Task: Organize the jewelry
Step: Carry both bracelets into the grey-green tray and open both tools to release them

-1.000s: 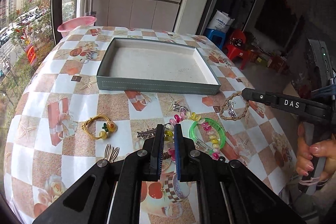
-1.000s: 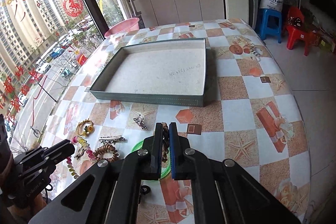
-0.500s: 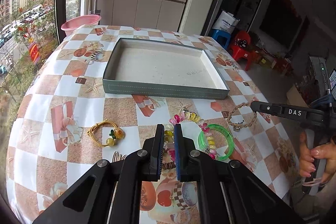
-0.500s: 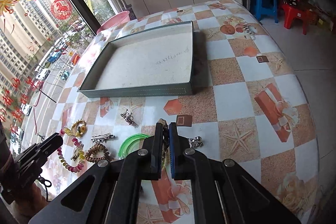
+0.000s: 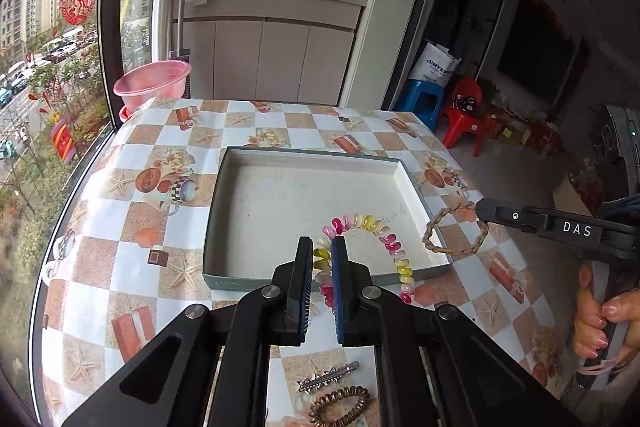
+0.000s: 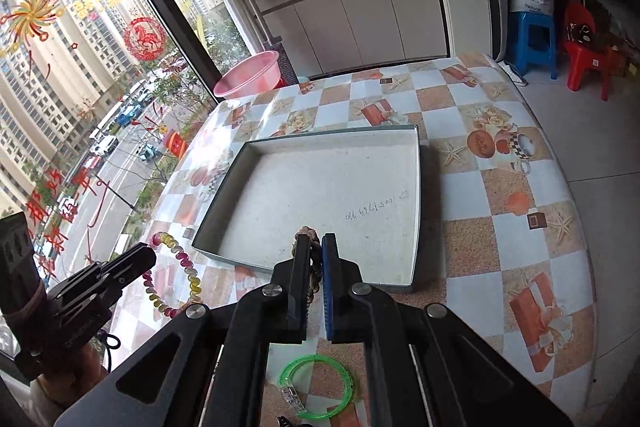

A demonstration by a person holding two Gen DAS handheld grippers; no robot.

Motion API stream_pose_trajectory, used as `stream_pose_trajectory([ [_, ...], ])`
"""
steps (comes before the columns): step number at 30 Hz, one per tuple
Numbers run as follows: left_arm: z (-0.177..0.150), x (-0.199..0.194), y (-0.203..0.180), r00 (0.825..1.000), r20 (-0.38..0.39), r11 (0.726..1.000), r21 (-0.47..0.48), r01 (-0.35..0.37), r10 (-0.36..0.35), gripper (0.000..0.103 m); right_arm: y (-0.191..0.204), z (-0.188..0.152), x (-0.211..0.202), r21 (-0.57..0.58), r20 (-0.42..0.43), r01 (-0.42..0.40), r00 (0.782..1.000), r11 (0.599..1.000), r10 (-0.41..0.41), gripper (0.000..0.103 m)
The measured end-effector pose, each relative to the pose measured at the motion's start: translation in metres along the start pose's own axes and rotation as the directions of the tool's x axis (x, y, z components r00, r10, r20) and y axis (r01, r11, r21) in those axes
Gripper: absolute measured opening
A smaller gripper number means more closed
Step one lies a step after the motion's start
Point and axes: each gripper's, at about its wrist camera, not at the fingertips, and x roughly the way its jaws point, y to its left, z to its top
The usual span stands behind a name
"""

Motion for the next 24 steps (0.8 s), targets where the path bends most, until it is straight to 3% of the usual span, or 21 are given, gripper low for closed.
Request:
stream_pose_trajectory([
  [5, 0.035, 0.040, 0.007, 0.999, -0.002, 0.999, -0.004, -0.038, 0.038, 0.022, -0.002, 0.039, 0.030, 0.022, 0.003, -0.014, 1.000, 1.000, 0.014, 0.006],
  [11, 0.053, 0.109, 0.019, 0.994, -0.071, 0.997, -0.017, -0.081, 0.080, 0.022, -0.016, 0.067, 0.079, 0.037, -0.020, 0.013, 1.000, 0.999, -0.012, 0.006],
  [17, 0.044, 0.171, 0.028, 0.978, -0.158, 0.990, -0.015, -0.140, 0.136, 0.022, -0.040, 0.068, 0.127, 0.090, -0.059, 0.037, 0.998, 0.995, -0.031, 0.006],
  [21, 0.038, 0.190, 0.027, 0.969, -0.176, 0.985, 0.013, -0.172, 0.172, 0.022, -0.059, 0.063, 0.155, 0.101, -0.095, 0.082, 0.993, 0.991, -0.073, 0.006],
  [24, 0.035, 0.200, 0.023, 0.956, -0.172, 0.971, 0.066, -0.229, 0.237, 0.022, -0.068, 0.059, 0.171, 0.098, -0.119, 0.121, 0.987, 0.988, -0.109, 0.006],
])
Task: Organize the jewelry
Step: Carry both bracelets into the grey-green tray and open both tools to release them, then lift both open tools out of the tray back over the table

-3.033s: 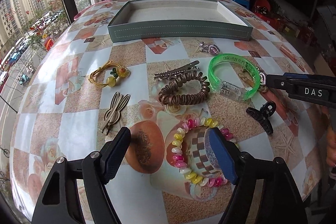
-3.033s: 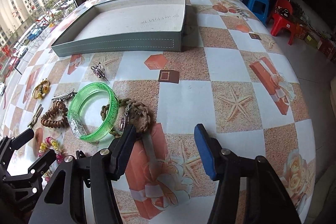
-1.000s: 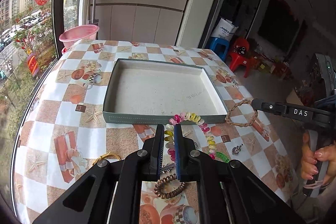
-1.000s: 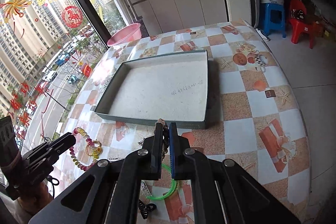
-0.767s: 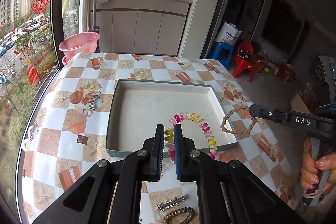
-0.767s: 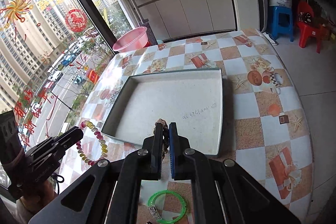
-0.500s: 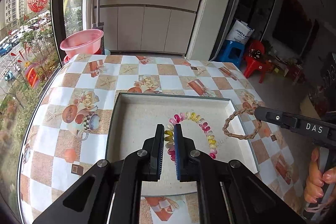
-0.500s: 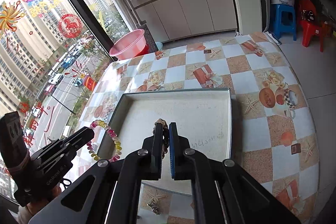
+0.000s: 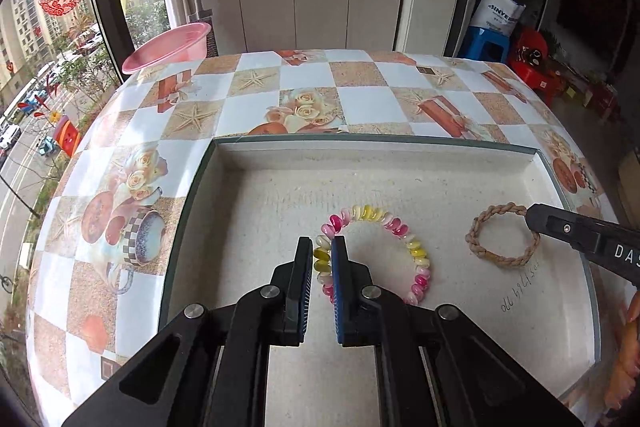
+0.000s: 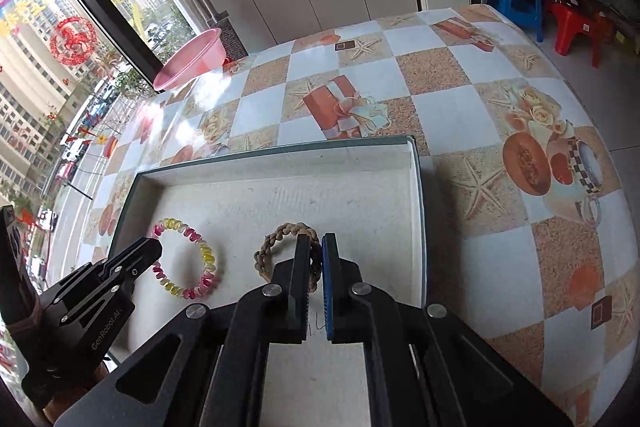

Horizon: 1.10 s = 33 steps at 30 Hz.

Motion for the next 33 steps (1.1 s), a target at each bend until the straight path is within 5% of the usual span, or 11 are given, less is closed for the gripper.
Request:
stream_pose_trajectory([
  [7, -0.005, 0.014, -0.006, 0.996, -0.014, 0.995, 0.054, -0.087, 0.088, 0.023, 0.002, -0.006, 0.015, -0.070, -0.012, 0.082, 0.997, 0.994, -0.083, 0.009],
  [9, -0.005, 0.013, -0.007, 0.995, -0.015, 0.993, 0.064, -0.095, 0.096, 0.023, 0.003, -0.006, 0.014, -0.074, -0.013, 0.067, 0.998, 0.995, -0.068, 0.019],
  [11, -0.004, 0.010, -0.007, 0.995, -0.008, 0.993, 0.066, -0.095, 0.095, 0.023, 0.005, -0.006, 0.009, -0.062, -0.009, 0.052, 0.999, 0.997, -0.053, 0.044],
  [15, -0.001, 0.002, -0.006, 0.997, 0.009, 0.995, 0.057, -0.083, 0.083, 0.024, 0.008, -0.003, -0.008, -0.035, 0.034, 0.003, 0.999, 0.999, -0.001, 0.050],
  [16, -0.001, 0.000, -0.005, 0.997, 0.011, 0.995, 0.055, -0.081, 0.081, 0.053, 0.009, -0.003, -0.013, -0.028, 0.042, -0.005, 0.999, 1.000, 0.006, 0.050],
  [17, -0.001, -0.003, -0.005, 0.996, 0.017, 0.995, 0.049, -0.086, 0.085, 0.102, 0.010, -0.002, -0.018, -0.022, 0.048, -0.010, 0.999, 1.000, 0.011, 0.051],
  [19, -0.002, -0.018, -0.004, 0.991, 0.090, 0.994, 0.028, -0.103, 0.100, 0.103, 0.010, -0.003, -0.029, -0.019, 0.066, -0.018, 0.998, 1.000, 0.020, 0.052],
  [24, 0.000, -0.048, -0.007, 0.989, 0.126, 0.996, 0.035, -0.083, 0.078, 0.103, 0.013, -0.011, -0.054, -0.023, 0.092, -0.033, 0.995, 0.999, 0.035, 0.057],
  [27, -0.007, -0.073, -0.005, 0.985, 0.160, 0.998, 0.029, -0.063, 0.058, 0.103, 0.013, -0.021, -0.070, -0.011, 0.102, -0.056, 0.993, 0.998, 0.056, 0.066],
  [29, -0.014, -0.091, 0.000, 0.983, 0.180, 0.999, 0.019, -0.046, 0.042, 0.103, 0.013, -0.029, -0.084, -0.010, 0.116, -0.068, 0.991, 0.998, 0.069, 0.082],
  [33, -0.033, -0.127, 0.014, 0.976, 0.216, 1.000, 0.000, -0.010, 0.010, 0.103, 0.014, -0.048, -0.114, -0.007, 0.147, -0.099, 0.984, 0.995, 0.099, 0.086],
])
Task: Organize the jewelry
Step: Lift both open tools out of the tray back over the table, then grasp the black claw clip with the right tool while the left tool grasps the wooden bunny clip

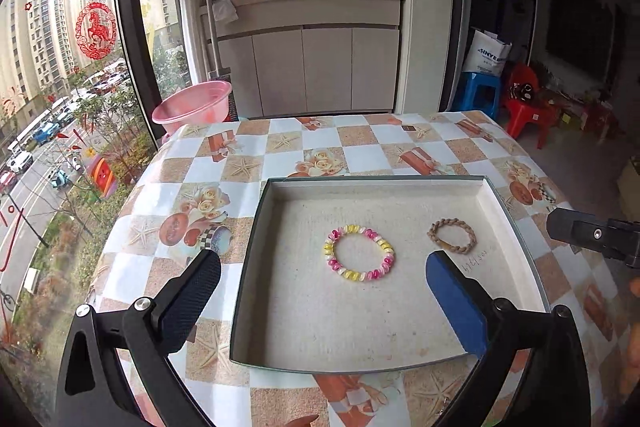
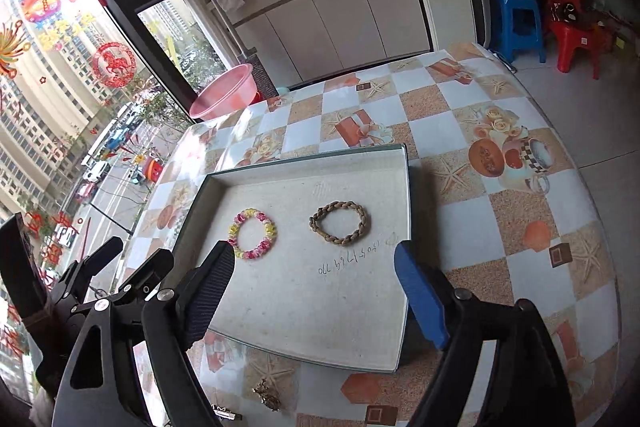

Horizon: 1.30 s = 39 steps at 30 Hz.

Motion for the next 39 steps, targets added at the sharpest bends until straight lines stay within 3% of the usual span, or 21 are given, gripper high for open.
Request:
stream_pose_trajectory([
  [7, -0.039, -0.058, 0.028, 0.996, 0.001, 0.995, -0.048, 0.085, -0.085, 0.103, 0.001, -0.029, -0.051, 0.030, 0.061, -0.059, 0.997, 0.998, 0.057, 0.089],
  [12, -0.077, -0.082, 0.035, 1.000, -0.020, 1.000, -0.007, 0.008, -0.008, 0.103, 0.001, -0.056, -0.080, 0.051, 0.136, -0.081, 0.988, 0.995, 0.074, 0.090],
  [15, -0.101, -0.092, 0.036, 0.999, -0.017, 0.999, 0.013, -0.042, 0.043, 0.103, 0.003, -0.070, -0.086, 0.044, 0.082, -0.042, 0.996, 0.998, 0.038, 0.090],
  [22, -0.152, -0.088, 0.040, 0.992, -0.127, 1.000, 0.009, -0.009, 0.010, 0.103, 0.014, -0.123, -0.092, -0.044, -0.030, 0.038, 0.999, 0.998, -0.039, 0.090],
  [26, -0.177, -0.087, 0.035, 0.987, -0.158, 0.999, 0.030, -0.022, 0.026, 0.103, 0.018, -0.159, -0.089, -0.093, -0.094, 0.059, 0.993, 0.994, -0.067, 0.090],
  [33, -0.193, -0.081, 0.033, 0.982, -0.188, 0.999, 0.027, -0.024, 0.029, 0.103, 0.024, -0.212, -0.072, -0.134, -0.189, 0.082, 0.976, 0.988, -0.107, 0.090],
  [39, -0.196, -0.074, 0.035, 0.981, -0.187, 0.998, 0.017, -0.052, 0.054, 0.103, 0.033, -0.232, -0.058, -0.148, -0.231, 0.083, 0.966, 0.986, -0.116, 0.090],
])
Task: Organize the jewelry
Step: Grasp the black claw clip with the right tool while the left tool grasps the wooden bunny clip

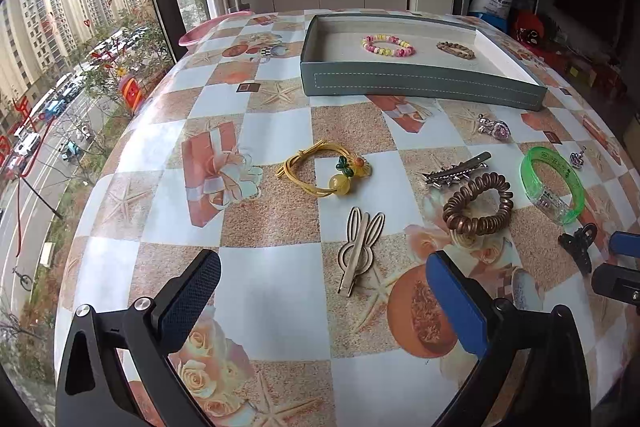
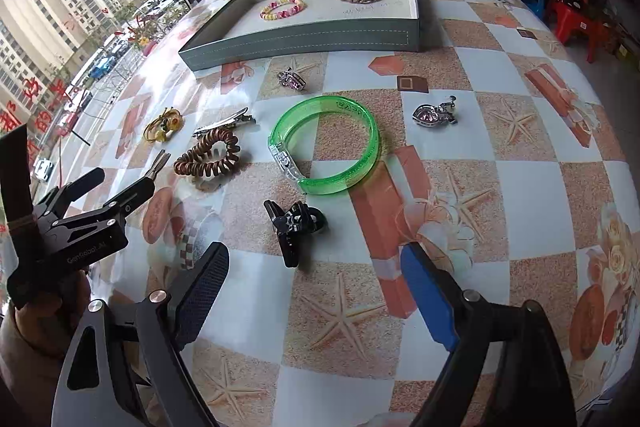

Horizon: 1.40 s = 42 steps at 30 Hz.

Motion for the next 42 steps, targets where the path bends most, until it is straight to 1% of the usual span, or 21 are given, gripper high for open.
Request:
stream_pose_trajectory([
  [2, 0.000, 0.002, -0.001, 1.000, 0.000, 1.000, 0.008, -0.004, 0.004, 0.103, 0.005, -0.002, 0.004, -0.007, -0.010, 0.005, 1.000, 1.000, -0.005, 0.090],
  [6, -0.001, 0.006, -0.007, 1.000, -0.007, 0.999, 0.035, -0.003, 0.003, 0.103, 0.011, 0.000, 0.008, -0.028, -0.002, 0.042, 0.999, 0.999, -0.042, 0.090],
  [12, -0.002, 0.008, -0.012, 1.000, -0.009, 0.998, 0.058, 0.018, -0.017, 0.103, 0.019, 0.006, 0.015, -0.042, 0.003, 0.075, 0.997, 0.996, -0.074, 0.090],
  [13, -0.001, 0.008, -0.013, 1.000, -0.008, 0.998, 0.060, 0.030, -0.029, 0.103, 0.022, 0.006, 0.016, -0.050, 0.004, 0.082, 0.997, 0.995, -0.082, 0.090],
  [14, 0.000, 0.008, -0.014, 0.999, -0.010, 0.997, 0.060, 0.043, -0.042, 0.100, 0.025, 0.007, 0.017, -0.061, 0.004, 0.086, 0.996, 0.994, -0.086, 0.088],
  [15, 0.000, 0.008, -0.014, 0.999, -0.011, 0.997, 0.061, 0.046, -0.045, 0.100, 0.027, 0.007, 0.018, -0.072, 0.008, 0.090, 0.996, 0.993, -0.089, 0.086],
  [16, 0.001, 0.008, -0.016, 0.999, -0.011, 0.997, 0.065, 0.045, -0.044, 0.099, 0.029, 0.007, 0.018, -0.081, 0.011, 0.100, 0.995, 0.992, -0.099, 0.081],
  [17, 0.002, 0.008, -0.017, 0.999, -0.011, 0.996, 0.066, 0.054, -0.053, 0.094, 0.033, 0.008, 0.020, -0.091, 0.014, 0.112, 0.994, 0.990, -0.111, 0.077],
  [20, 0.003, 0.007, -0.018, 0.996, -0.015, 0.994, 0.066, 0.084, -0.083, 0.083, 0.037, 0.010, 0.022, -0.103, 0.016, 0.122, 0.993, 0.987, -0.121, 0.071],
  [24, 0.002, 0.005, -0.021, 0.995, -0.011, 0.992, 0.078, 0.095, -0.095, 0.077, 0.040, 0.011, 0.023, -0.117, 0.014, 0.124, 0.992, 0.985, -0.124, 0.066],
  [25, 0.001, 0.005, -0.022, 0.995, -0.011, 0.992, 0.079, 0.102, -0.102, 0.074, 0.041, 0.011, 0.023, -0.122, 0.015, 0.127, 0.992, 0.984, -0.126, 0.064],
  [26, 0.001, 0.004, -0.022, 0.994, -0.011, 0.991, 0.081, 0.110, -0.110, 0.067, 0.041, 0.011, 0.024, -0.125, 0.016, 0.130, 0.991, 0.984, -0.129, 0.062],
  [27, 0.001, 0.003, -0.023, 0.993, -0.011, 0.990, 0.082, 0.118, -0.118, 0.064, 0.042, 0.011, 0.024, -0.128, 0.018, 0.134, 0.991, 0.983, -0.133, 0.060],
  [28, 0.001, 0.003, -0.024, 0.992, -0.012, 0.989, 0.082, 0.127, -0.126, 0.055, 0.043, 0.010, 0.023, -0.132, 0.021, 0.140, 0.990, 0.981, -0.139, 0.053],
  [29, 0.001, 0.003, -0.024, 0.991, -0.012, 0.988, 0.083, 0.134, -0.133, 0.045, 0.043, 0.011, 0.023, -0.135, 0.024, 0.147, 0.989, 0.980, -0.146, 0.044],
  [30, 0.001, 0.002, -0.025, 0.991, -0.013, 0.987, 0.087, 0.137, -0.136, 0.040, 0.043, 0.011, 0.023, -0.136, 0.026, 0.150, 0.989, 0.979, -0.148, 0.041],
  [31, 0.001, 0.002, -0.027, 0.990, -0.013, 0.986, 0.093, 0.138, -0.138, 0.032, 0.042, 0.011, 0.023, -0.134, 0.026, 0.147, 0.989, 0.980, -0.144, 0.037],
  [33, 0.001, 0.002, -0.029, 0.991, -0.008, 0.986, 0.102, 0.133, -0.133, 0.032, 0.042, 0.010, 0.022, -0.135, 0.027, 0.143, 0.990, 0.980, -0.141, 0.033],
  [37, 0.000, 0.000, -0.028, 0.989, -0.009, 0.985, 0.095, 0.145, -0.145, 0.031, 0.039, 0.009, 0.020, -0.126, 0.036, 0.130, 0.991, 0.984, -0.126, 0.032],
  [41, -0.002, -0.004, -0.025, 0.988, -0.011, 0.984, 0.081, 0.157, -0.156, 0.031, 0.034, 0.008, 0.017, -0.095, 0.028, 0.077, 0.997, 0.993, -0.074, 0.032],
  [42, -0.002, -0.005, -0.024, 0.987, -0.011, 0.984, 0.073, 0.163, -0.162, 0.031, 0.031, 0.008, 0.015, -0.085, 0.028, 0.063, 0.998, 0.994, -0.061, 0.029],
])
